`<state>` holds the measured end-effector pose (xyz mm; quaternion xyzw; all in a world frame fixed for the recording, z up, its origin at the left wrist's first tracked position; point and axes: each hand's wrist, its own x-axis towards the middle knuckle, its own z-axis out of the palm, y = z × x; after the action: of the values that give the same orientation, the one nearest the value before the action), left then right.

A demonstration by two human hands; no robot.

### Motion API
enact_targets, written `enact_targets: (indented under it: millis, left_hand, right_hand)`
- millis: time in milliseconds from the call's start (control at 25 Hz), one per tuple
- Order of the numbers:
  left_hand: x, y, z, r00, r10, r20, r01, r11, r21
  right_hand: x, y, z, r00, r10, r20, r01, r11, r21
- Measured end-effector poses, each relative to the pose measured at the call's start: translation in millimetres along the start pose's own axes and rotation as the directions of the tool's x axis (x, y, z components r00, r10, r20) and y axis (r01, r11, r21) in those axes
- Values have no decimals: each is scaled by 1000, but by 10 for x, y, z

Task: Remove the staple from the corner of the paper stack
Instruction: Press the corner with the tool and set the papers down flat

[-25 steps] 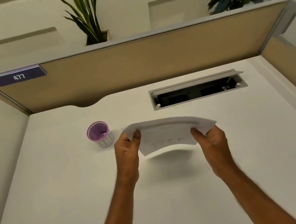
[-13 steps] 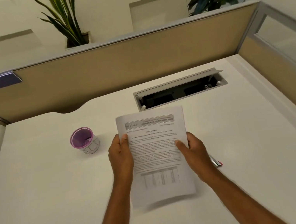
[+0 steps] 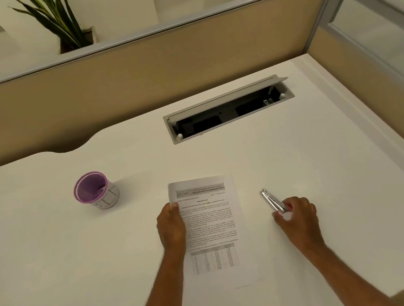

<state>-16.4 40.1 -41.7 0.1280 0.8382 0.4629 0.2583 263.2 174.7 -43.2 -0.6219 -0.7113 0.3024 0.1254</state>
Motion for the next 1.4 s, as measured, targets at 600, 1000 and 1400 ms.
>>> enact_targets:
  millis: [600,1000,1400]
  left_hand:
    - [63,3,135,999,33,43,-29,995,-90]
    - [10,-41,180,997,73,-22,-72,997,15]
    - [-4,-58,205,991,108,-75,-107,994,10]
  right_hand:
    - [395,-1711,199,908,-305,288,182,905,385]
    - [755,-2154,530,571,-615,544,721,693,27]
    - [792,-2175,742,463,-561,686,771,637,1]
